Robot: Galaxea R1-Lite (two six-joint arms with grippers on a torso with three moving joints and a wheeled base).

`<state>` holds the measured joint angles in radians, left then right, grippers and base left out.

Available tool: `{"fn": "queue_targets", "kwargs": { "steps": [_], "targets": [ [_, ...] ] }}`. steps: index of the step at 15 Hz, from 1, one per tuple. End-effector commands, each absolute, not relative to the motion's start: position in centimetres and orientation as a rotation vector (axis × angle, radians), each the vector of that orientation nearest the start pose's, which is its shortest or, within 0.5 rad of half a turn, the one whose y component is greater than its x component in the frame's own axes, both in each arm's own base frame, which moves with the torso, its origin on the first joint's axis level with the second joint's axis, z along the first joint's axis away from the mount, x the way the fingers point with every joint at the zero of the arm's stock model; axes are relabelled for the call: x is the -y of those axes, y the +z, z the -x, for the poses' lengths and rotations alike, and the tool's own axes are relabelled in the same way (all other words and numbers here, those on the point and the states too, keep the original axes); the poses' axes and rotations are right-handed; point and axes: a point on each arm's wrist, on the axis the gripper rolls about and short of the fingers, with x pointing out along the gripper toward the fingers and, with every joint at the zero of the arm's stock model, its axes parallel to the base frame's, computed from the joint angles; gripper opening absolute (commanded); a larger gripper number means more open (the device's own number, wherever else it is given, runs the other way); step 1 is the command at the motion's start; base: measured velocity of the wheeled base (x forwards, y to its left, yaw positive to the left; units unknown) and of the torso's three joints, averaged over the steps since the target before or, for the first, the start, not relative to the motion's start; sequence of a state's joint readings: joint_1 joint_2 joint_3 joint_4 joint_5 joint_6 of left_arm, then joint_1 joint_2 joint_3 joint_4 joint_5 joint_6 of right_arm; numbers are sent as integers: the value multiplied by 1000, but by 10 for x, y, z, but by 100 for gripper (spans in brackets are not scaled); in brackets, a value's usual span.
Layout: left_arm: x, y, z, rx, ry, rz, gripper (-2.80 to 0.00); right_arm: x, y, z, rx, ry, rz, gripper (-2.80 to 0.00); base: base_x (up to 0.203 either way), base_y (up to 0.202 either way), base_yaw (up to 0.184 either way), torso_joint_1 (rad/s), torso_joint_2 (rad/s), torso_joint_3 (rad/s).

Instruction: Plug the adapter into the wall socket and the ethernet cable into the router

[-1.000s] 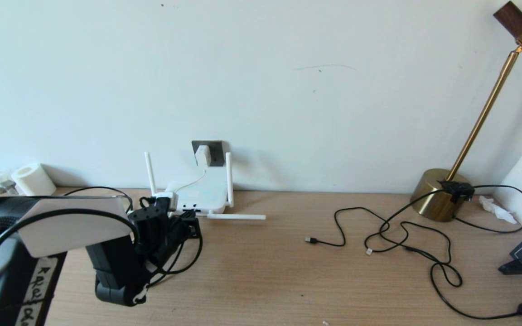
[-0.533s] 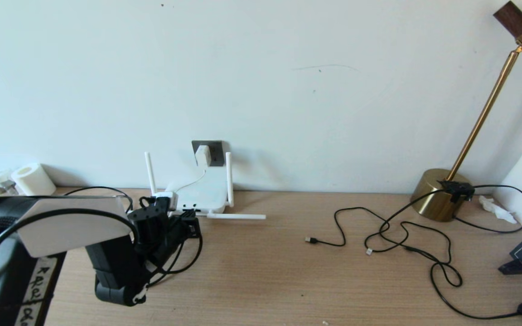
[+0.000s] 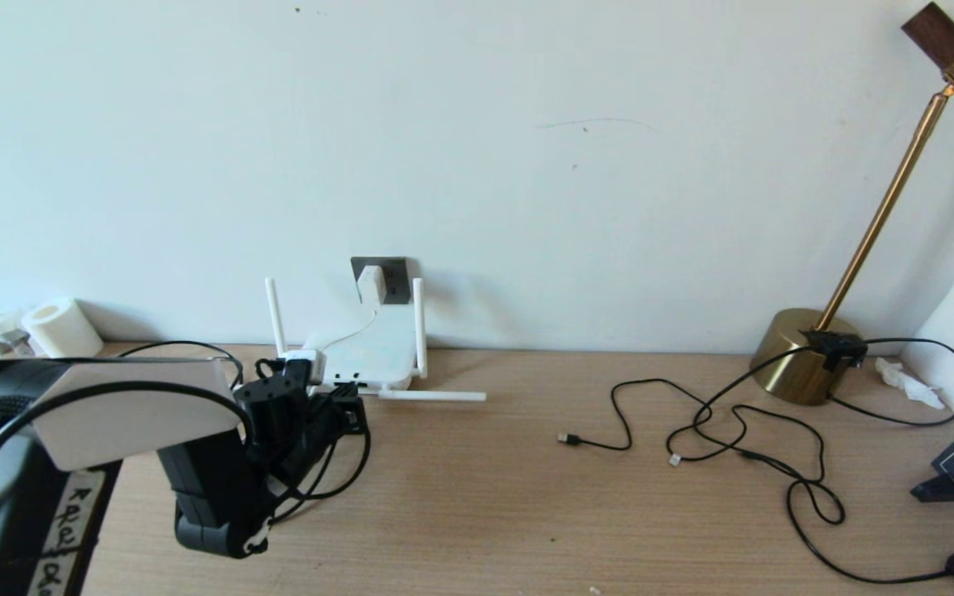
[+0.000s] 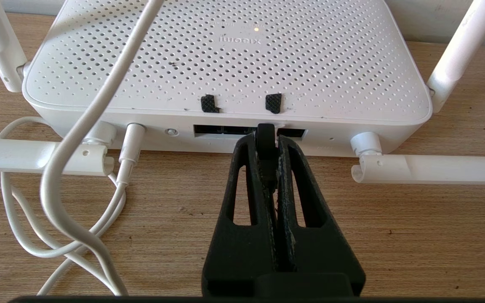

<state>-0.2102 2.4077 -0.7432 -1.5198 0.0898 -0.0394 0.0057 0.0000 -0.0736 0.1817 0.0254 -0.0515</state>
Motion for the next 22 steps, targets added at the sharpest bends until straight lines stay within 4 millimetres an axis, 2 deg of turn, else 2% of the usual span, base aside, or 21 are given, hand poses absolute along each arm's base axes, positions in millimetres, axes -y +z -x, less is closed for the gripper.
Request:
{"fn": "queue_targets", "kwargs": {
  "steps": [1,9,18,22],
  "targets": [
    [78,8,-377,-126,-115,21,-280,0,77,29,-110,35,51,0,0,0,0,0,0,0],
    [72,12,-381,-108,-104,23,-280,0,77,29,-109,35,51,0,0,0,0,0,0,0],
    [71,10,-377,-124,-105,21,-280,0,77,29,-110,35,51,0,0,0,0,0,0,0],
    [72,16,-370,-128,-108,20,-280,0,77,29,-110,35,51,0,0,0,0,0,0,0]
  ]
}}
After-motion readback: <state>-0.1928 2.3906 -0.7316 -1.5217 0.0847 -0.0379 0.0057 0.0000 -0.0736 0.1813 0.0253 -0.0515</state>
